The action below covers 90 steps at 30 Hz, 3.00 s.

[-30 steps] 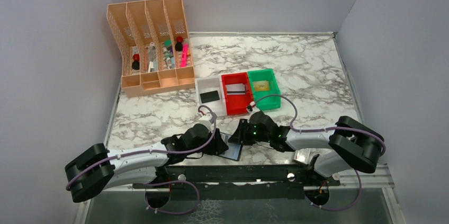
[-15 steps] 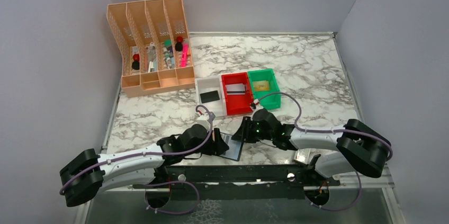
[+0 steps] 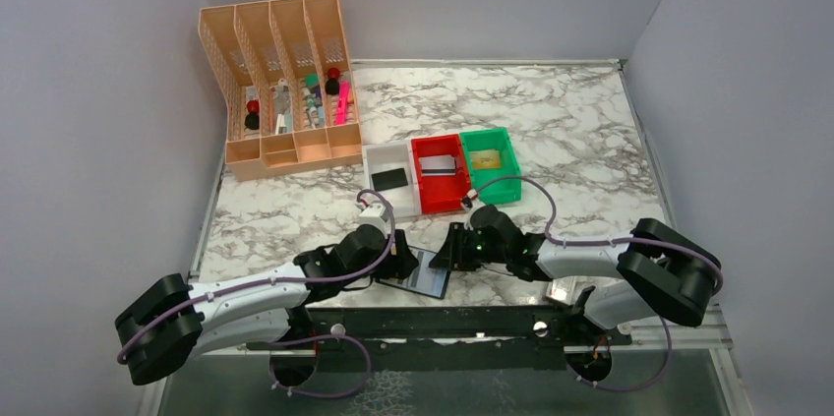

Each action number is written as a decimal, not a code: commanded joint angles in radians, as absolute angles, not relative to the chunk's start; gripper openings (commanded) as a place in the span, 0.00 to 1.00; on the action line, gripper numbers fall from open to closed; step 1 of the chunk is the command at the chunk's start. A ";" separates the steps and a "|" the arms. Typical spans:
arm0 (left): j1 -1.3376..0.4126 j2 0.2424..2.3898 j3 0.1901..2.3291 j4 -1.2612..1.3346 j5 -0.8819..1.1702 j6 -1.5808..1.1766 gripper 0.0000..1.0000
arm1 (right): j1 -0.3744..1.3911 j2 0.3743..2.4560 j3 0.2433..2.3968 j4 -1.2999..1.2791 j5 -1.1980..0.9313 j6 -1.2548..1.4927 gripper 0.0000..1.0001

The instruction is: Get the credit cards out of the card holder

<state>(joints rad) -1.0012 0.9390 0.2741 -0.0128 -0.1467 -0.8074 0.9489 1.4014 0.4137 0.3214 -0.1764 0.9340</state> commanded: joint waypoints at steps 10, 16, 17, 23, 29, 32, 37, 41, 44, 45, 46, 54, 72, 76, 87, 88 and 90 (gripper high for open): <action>-0.999 0.994 0.203 0.089 -0.049 -0.852 0.69 | 0.948 1.388 0.422 0.305 -0.194 0.905 0.38; -1.005 0.982 0.211 0.090 -0.048 -0.853 0.68 | 0.948 1.334 0.447 0.246 -0.181 0.876 0.38; -1.005 0.982 0.213 0.088 -0.050 -0.851 0.68 | 0.948 1.330 0.448 0.248 -0.186 0.871 0.38; -1.005 0.996 0.223 0.097 -0.043 -0.845 0.68 | 0.950 1.386 0.451 0.315 -0.248 0.882 0.38; -1.006 0.983 0.217 0.097 -0.036 -0.847 0.68 | 0.951 1.433 0.443 0.302 -0.195 0.917 0.37; -1.006 0.973 0.209 0.097 -0.041 -0.851 0.68 | 0.951 1.430 0.443 0.275 -0.166 0.915 0.37; -1.006 0.980 0.211 0.112 -0.034 -0.847 0.68 | 0.951 1.476 0.446 0.371 -0.248 0.903 0.38; -1.006 0.999 0.216 0.127 -0.021 -0.842 0.68 | 0.954 1.560 0.485 0.407 -0.305 0.895 0.37; -1.006 1.005 0.212 0.131 -0.013 -0.848 0.67 | 0.957 1.602 0.509 0.399 -0.290 0.895 0.37; -1.006 1.004 0.210 0.131 -0.011 -0.849 0.67 | 0.959 1.610 0.514 0.394 -0.281 0.896 0.36; -1.008 1.003 0.208 0.131 -0.011 -0.851 0.67 | 0.958 1.615 0.516 0.386 -0.273 0.895 0.36; -1.008 0.991 0.207 0.133 -0.018 -0.849 0.65 | 0.963 1.608 0.545 0.246 -0.140 0.879 0.36; -1.000 0.965 0.207 0.101 -0.054 -0.845 0.00 | 0.963 1.654 0.548 0.278 -0.185 0.869 0.36; -0.986 0.900 0.209 0.004 -0.097 -0.845 0.00 | 0.963 1.636 0.546 0.249 -0.154 0.865 0.36; -0.960 0.760 0.202 -0.148 -0.149 -0.849 0.00 | 0.963 1.644 0.552 0.230 -0.142 0.863 0.36; -0.960 0.755 0.202 -0.151 -0.149 -0.849 0.00 | 0.963 1.641 0.551 0.228 -0.139 0.864 0.36; -0.959 0.747 0.201 -0.158 -0.152 -0.848 0.00 | 0.962 1.632 0.549 0.223 -0.132 0.864 0.36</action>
